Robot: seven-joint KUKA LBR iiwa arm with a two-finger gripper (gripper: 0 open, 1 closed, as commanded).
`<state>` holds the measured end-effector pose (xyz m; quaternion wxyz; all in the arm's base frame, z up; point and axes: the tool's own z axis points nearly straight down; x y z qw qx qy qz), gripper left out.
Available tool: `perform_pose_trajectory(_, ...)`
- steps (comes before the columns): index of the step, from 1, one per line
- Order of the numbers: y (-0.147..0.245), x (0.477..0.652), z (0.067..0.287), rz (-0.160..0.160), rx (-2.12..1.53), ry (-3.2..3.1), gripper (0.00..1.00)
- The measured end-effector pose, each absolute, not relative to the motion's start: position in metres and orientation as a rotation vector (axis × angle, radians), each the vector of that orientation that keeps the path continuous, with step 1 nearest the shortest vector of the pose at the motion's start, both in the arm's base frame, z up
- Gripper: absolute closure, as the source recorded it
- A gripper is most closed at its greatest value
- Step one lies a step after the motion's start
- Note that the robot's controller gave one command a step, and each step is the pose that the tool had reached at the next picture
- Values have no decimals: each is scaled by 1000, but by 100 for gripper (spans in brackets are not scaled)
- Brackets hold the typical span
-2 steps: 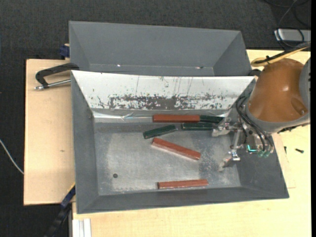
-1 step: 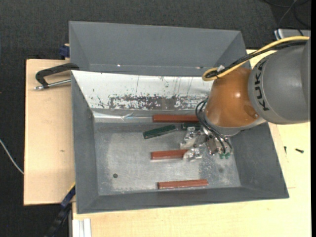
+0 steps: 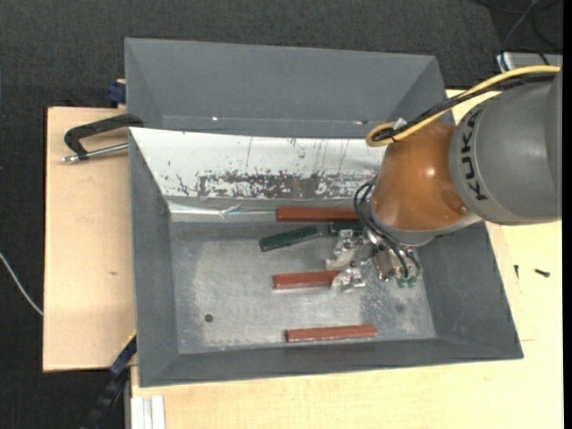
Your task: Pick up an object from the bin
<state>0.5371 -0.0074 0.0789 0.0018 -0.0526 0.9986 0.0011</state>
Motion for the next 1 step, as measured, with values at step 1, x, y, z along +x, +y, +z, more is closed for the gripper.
perform_pose_trajectory(1,12,528,229,1,-222,3128,100)
